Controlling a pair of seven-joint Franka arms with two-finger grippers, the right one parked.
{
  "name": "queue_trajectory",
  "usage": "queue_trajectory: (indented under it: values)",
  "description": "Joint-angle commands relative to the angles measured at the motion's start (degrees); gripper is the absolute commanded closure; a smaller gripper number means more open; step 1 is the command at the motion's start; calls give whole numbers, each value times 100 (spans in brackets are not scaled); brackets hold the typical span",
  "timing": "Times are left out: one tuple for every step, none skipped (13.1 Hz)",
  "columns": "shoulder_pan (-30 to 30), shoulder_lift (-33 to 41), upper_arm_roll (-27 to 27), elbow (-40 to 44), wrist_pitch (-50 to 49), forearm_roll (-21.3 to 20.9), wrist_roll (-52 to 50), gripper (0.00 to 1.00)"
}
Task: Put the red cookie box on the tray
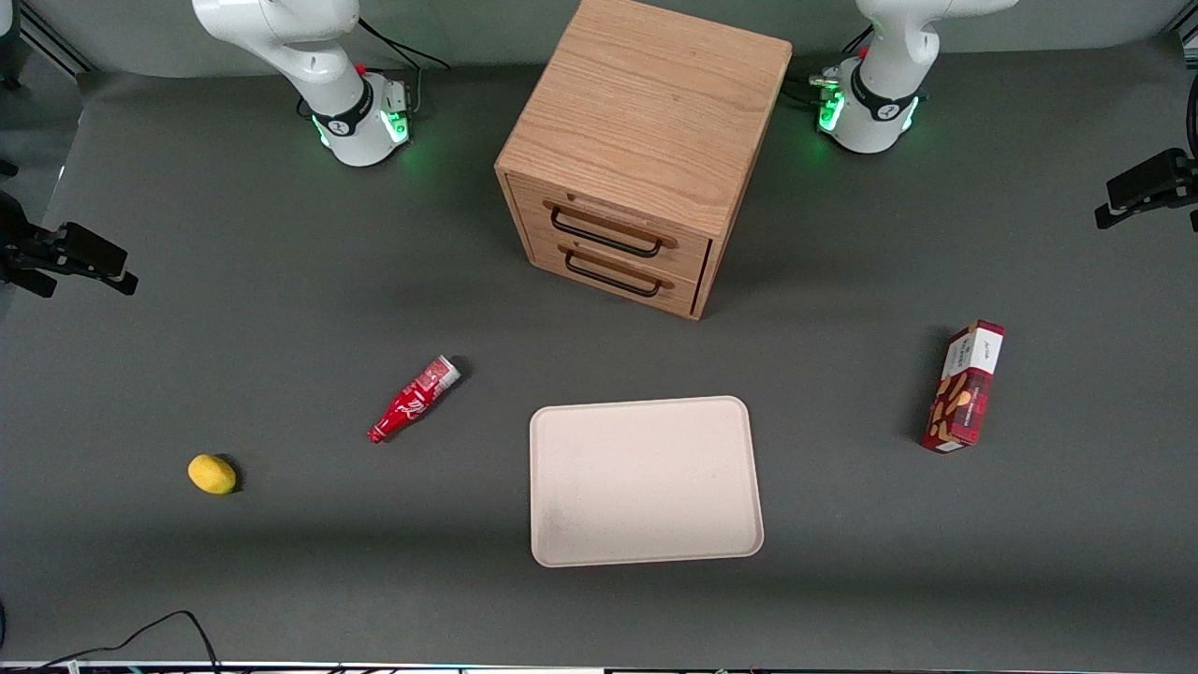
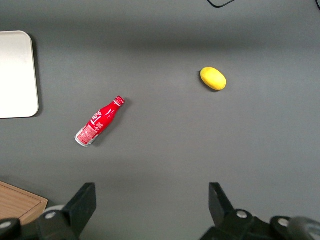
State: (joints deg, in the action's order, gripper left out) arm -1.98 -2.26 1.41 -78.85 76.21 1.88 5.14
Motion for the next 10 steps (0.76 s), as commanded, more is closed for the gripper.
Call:
queue_trajectory:
  values:
    - [31,-12,44,115,-177,-267,22,0]
    - [31,-12,35,107,-194,-267,13,0]
    - [31,-12,35,107,-221,-259,13,0]
    - [31,-3,35,115,-230,-259,13,0]
    - [39,-3,35,133,-264,-259,13,0]
    - [39,6,35,142,-282,-259,22,0]
    - [39,6,27,151,-291,-259,22,0]
    - [39,6,35,159,-291,-267,22,0]
    - [39,15,44,168,-291,-276,31,0]
    - [31,15,70,177,-291,-363,109,0]
